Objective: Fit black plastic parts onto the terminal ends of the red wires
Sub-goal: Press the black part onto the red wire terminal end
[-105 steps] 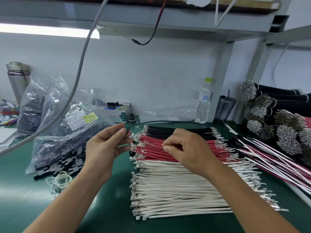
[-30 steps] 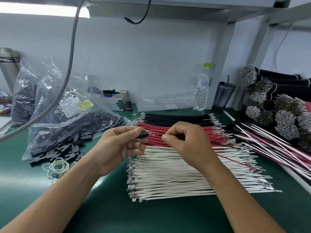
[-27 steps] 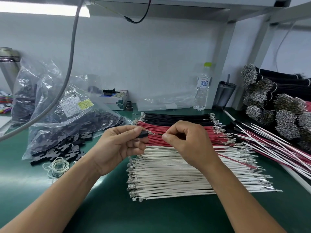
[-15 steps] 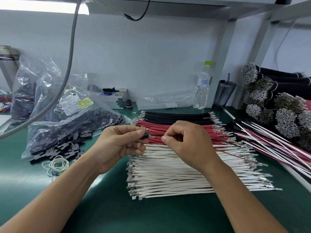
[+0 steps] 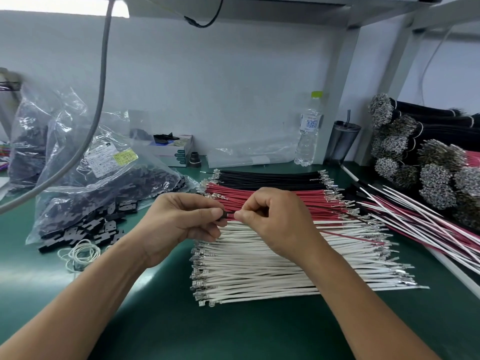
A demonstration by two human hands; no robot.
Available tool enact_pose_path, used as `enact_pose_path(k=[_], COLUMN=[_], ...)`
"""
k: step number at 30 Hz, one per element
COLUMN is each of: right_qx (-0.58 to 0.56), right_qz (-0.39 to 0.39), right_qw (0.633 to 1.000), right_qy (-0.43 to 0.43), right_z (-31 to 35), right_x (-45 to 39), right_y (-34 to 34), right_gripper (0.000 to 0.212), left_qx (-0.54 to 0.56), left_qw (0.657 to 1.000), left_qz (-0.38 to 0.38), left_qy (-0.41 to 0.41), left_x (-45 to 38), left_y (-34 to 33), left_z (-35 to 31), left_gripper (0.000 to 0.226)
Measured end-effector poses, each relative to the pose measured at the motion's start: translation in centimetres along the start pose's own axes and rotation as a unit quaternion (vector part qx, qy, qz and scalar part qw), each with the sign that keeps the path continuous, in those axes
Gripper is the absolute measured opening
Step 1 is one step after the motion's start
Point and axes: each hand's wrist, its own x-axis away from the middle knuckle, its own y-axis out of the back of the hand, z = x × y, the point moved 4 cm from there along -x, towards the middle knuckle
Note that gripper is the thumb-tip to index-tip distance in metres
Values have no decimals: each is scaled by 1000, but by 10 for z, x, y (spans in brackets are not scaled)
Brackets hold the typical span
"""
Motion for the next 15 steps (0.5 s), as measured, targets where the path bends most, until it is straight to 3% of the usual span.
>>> enact_pose_path(k=[4, 10, 15], right_qx=[82, -17, 3], right_qz=[-30, -3, 24], right_qw=[993, 1000, 1000], right_qy=[79, 2, 16], right_z=[16, -2, -5], right_x=[6, -4, 1], right_y=[-8, -2, -4], right_gripper=[21, 21, 19], left_qx=[28, -61, -171], left_qw=[999, 994, 984], left_qz=[-25, -40, -19], left_qy=[4, -84, -48], left_x=[-1, 4, 4], left_y=[-2, 0, 0], left_z=[0, -13, -8], left_gripper=[41, 34, 22])
